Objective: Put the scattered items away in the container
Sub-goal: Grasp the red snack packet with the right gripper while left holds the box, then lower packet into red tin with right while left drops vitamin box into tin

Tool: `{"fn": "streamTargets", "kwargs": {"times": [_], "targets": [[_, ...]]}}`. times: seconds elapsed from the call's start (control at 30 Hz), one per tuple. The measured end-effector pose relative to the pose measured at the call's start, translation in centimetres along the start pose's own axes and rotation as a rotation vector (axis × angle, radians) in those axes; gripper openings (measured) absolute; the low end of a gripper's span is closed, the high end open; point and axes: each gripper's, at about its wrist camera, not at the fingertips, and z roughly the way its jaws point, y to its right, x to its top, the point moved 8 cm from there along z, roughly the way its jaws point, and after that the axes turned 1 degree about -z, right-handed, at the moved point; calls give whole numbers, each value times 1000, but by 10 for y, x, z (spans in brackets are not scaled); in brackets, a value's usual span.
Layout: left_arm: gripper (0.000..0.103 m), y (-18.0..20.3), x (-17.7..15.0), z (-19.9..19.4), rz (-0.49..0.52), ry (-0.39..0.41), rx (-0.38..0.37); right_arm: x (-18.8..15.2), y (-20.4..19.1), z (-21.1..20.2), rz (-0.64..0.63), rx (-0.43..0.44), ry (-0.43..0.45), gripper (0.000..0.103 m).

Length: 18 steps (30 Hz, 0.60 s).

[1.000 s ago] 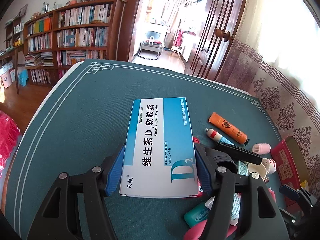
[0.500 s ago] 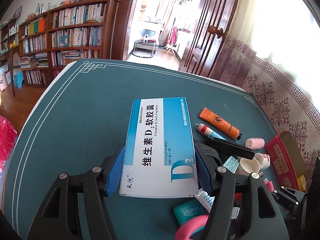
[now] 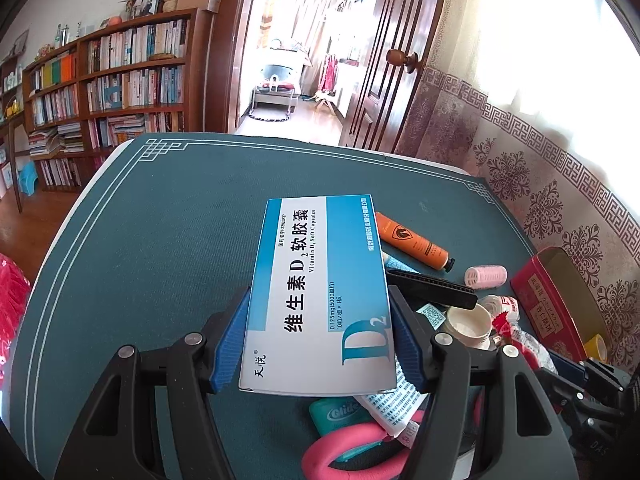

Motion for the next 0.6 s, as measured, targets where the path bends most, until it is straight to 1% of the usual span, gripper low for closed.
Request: {"fn": "streamTargets", "kwargs": {"times": [0.17, 0.3, 0.47, 0.6], "targets": [[68, 20, -2, -3, 36, -4, -10, 8, 34, -28, 73, -67, 67, 30], [68, 43, -5, -6, 69, -7, -28, 10, 67, -50, 143, -116, 109, 30], [68, 77, -8, -8, 108, -13, -60, 6, 105, -71, 216, -185, 145, 30], [68, 105, -11, -9, 138, -16, -79, 0, 128, -85, 243, -241, 167, 30]]}}
